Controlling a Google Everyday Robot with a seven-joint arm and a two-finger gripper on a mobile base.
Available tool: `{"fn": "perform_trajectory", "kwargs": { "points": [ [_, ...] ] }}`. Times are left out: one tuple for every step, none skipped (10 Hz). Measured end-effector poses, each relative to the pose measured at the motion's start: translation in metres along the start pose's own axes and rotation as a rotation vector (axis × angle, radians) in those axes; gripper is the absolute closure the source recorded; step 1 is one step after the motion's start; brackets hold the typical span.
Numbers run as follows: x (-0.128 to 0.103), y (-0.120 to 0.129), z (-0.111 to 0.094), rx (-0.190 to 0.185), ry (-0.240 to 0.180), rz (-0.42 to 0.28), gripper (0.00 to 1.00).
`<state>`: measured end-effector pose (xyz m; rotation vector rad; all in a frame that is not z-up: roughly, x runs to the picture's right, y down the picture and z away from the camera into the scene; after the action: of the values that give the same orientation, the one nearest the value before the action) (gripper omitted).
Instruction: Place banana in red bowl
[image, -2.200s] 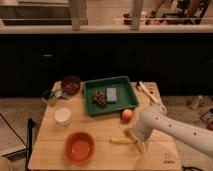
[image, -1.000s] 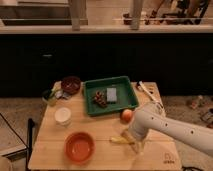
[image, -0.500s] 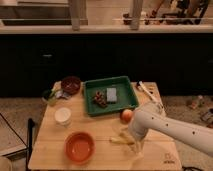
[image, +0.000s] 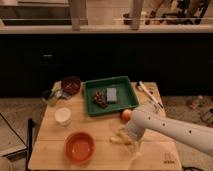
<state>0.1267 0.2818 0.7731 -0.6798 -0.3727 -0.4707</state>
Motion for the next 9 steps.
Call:
{"fn": "perform_trajectory", "kwargs": {
  "points": [
    [-0.004, -0.002, 0.000, 0.001, 0.005, -0.007, 0.38],
    [-0.006, -0.003, 0.001, 0.000, 0.008, -0.010, 0.47],
    [-0.009, -0.004, 0.001, 0.001, 0.011, -0.016, 0.57],
    [-0.012, -0.006, 0.002, 0.001, 0.011, -0.025, 0.69],
    [-0.014, -0.007, 0.004, 0.000, 0.009, -0.031, 0.76],
    [-0.015, -0.007, 0.005, 0.000, 0.007, -0.036, 0.86],
    [-0.016, -0.007, 0.006, 0.003, 0.009, -0.043, 0.97],
    [-0.017, -0.008, 0.006, 0.005, 0.011, -0.049, 1.00],
    [-0.019, -0.009, 0.005, 0.007, 0.016, -0.055, 1.00]
  ]
}}
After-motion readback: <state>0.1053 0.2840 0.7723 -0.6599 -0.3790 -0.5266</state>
